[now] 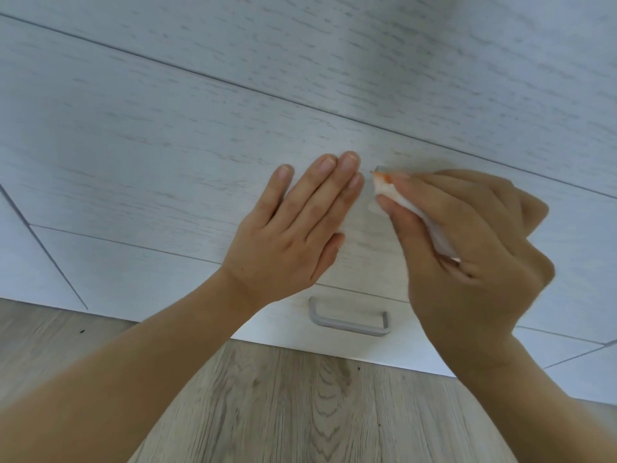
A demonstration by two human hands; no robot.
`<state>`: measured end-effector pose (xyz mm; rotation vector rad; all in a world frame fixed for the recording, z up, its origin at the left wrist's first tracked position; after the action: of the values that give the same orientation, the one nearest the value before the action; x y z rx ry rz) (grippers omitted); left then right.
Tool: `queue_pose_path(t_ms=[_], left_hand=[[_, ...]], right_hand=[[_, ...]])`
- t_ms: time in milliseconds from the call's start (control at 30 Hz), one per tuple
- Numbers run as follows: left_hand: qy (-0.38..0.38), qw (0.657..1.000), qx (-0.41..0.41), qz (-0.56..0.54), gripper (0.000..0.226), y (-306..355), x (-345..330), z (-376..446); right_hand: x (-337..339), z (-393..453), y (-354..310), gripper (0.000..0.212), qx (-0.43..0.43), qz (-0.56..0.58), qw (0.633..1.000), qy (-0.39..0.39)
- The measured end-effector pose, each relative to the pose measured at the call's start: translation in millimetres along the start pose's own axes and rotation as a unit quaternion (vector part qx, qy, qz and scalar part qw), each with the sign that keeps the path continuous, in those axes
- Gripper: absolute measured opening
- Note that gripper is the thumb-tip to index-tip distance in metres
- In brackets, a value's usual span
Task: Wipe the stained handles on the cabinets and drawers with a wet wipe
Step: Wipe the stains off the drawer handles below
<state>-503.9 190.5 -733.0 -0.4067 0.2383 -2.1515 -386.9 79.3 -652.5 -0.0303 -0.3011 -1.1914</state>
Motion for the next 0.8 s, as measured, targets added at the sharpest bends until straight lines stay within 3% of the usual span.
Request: queue_pose_path(t_ms=[167,300,500,633,800], left_hand=[[0.003,1.000,0.002,-0.005,0.060,-1.1,0.3,0.2],[0.007,1.000,0.003,-0.003,0.060,-1.4,-0.7,0.0],[0.007,1.000,-0.002,0.002,0.060,-0.9,-0.6,0.5],[0.008,1.000,-0.001,0.007,0.060,-1.2,-1.1,-0.2],[0.004,1.000,-0.001,0.013,0.060,-0.7,-2.2,-0.1]], right_hand=[[20.1,0.4,9.4,0.016,-0.070,-0.008,0.997,0.010],[20.0,0.2,0.5,0.021,-0.029,-0.003,1.000,-0.005],[7.3,4.9,-2.4,0.013,-0.038,-0.037,0.998,-0.026],[9.7,4.2,4.0,0.010,0.006,-0.072,0.996,-0.043],[9.7,-1.7,7.6,0.026,0.004,-0.088,0.990,-0.108]])
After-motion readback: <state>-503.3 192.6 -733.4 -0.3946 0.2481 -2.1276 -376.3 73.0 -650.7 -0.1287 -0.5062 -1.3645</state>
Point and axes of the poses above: each hand's wrist, its own z-axis towards the middle knuckle, its own x-axis out of the back of the hand, y = z × x, the point moved 1 cm from there along z, towards the middle knuckle, and after that the axes turned 2 degrees about x, right-handed, at the moved point
